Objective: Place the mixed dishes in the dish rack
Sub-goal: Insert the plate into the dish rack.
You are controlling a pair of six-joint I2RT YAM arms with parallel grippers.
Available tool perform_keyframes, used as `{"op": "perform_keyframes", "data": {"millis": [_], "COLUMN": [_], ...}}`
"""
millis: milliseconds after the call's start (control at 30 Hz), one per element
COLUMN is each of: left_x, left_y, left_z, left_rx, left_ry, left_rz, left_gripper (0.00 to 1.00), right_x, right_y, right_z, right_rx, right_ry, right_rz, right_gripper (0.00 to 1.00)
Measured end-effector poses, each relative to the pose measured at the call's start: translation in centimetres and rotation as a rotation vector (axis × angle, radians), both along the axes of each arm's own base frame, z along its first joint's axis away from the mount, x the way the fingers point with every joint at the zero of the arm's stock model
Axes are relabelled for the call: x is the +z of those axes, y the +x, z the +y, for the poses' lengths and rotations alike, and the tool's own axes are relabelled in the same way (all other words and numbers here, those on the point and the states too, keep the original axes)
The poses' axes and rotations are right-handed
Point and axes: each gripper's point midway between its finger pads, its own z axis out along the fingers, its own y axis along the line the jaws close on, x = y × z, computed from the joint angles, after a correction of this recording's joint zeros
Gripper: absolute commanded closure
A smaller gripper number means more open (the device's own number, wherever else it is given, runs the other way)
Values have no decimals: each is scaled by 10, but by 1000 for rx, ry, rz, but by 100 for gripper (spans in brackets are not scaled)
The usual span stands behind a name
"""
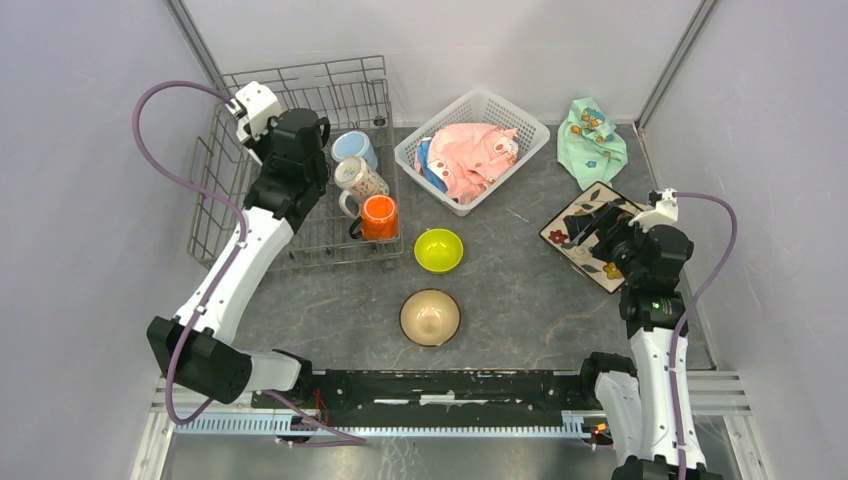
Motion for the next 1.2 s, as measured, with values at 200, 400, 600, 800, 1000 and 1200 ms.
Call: {"op": "perform_keyframes", "data": {"millis": [200, 400, 600, 800, 1000, 1200], "left_x": [1, 4, 5, -5, -23, -43], "left_y": [-21, -40, -57, -69, -80, -84], "left_z": [21, 33, 45, 58, 68, 69], "left_rx": [134, 218, 279, 287, 324, 371], "left_ry": [25, 39, 69, 19, -5, -40], "left_rz": [29, 57, 81, 63, 88, 132], "left_gripper": [98, 98, 98, 98, 98, 98], "right_x": [-2, -9, -10, -9, -10, -11], "right_y": [2, 2, 2, 2, 2, 2], "right_z": [3, 3, 4, 5, 6, 7], "right_rx": [15, 17, 20, 23, 28, 32], "right_ry": [-9, -10, -10, -10, -9, -6], "right_rz": [-1, 1, 2, -5, -6, -6], "right_gripper": [2, 2, 2, 2, 2, 2]}}
